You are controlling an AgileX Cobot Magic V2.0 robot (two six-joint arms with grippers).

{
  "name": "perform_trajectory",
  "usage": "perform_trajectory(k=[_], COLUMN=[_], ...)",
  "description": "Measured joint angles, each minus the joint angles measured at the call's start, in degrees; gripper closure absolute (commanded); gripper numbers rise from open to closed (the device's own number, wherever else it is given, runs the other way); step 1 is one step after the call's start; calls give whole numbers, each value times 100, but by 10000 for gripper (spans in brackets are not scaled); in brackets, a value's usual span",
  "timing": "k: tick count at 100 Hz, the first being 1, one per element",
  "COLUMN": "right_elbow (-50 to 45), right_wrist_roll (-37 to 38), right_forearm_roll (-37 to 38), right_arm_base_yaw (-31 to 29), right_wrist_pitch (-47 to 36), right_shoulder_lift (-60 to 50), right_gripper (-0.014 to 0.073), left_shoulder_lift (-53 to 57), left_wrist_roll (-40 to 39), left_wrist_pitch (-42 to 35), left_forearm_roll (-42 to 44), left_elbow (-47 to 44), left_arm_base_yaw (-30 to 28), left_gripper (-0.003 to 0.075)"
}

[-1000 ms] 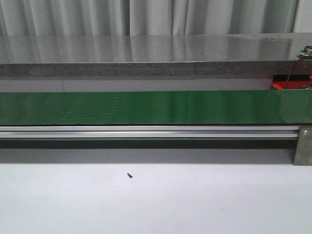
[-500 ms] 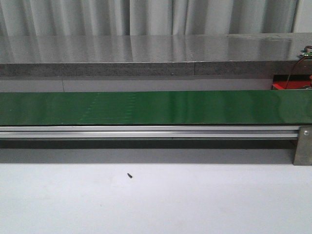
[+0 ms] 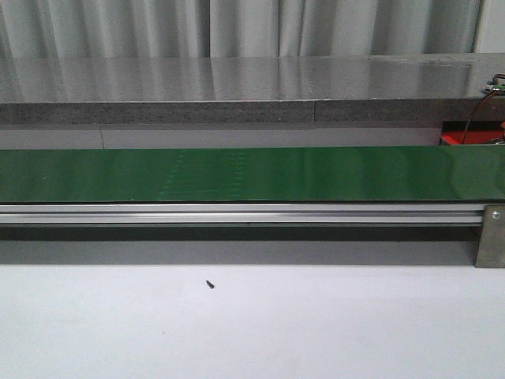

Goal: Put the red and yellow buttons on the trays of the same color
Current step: 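Lower the left gripper onto a red button and grasp it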

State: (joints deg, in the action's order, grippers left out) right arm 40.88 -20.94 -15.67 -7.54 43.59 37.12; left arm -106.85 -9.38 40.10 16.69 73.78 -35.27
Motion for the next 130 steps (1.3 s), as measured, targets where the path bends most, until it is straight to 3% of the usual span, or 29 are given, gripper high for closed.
perform_trajectory(k=[116, 130], right_elbow=[-4, -4], right_wrist_roll=[0, 0], right_forearm_roll=[0, 0], right_arm_base_yaw=[0, 0], right_wrist_pitch=[9, 9], right_shoulder_lift=[0, 0], right_gripper=[662, 662], left_shoulder_lift=[-379, -379], left_wrist_roll=[-269, -269], left_wrist_pitch=[-70, -82], left_forearm_roll=[49, 26], left_elbow=[28, 28], left_arm_base_yaw=[-296, -296], left_gripper=[102, 200])
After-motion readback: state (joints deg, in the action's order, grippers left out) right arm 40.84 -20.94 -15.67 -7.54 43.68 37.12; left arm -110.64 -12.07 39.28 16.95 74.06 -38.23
